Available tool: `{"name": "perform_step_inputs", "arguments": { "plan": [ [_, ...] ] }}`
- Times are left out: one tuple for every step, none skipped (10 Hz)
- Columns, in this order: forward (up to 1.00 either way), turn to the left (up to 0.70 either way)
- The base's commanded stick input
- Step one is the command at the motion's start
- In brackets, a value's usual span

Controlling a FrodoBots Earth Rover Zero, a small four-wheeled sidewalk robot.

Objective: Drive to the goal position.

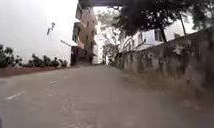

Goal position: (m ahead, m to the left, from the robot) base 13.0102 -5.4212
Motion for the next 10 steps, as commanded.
{"name": "perform_step_inputs", "arguments": {
  "plan": [
    [1.0,0.0],
    [1.0,0.0],
    [1.0,0.0],
    [1.0,0.0],
    [1.0,0.0],
    [1.0,0.0],
    [1.0,0.0],
    [1.0,0.0],
    [1.0,0.0],
    [1.0,0.0]
  ]
}}
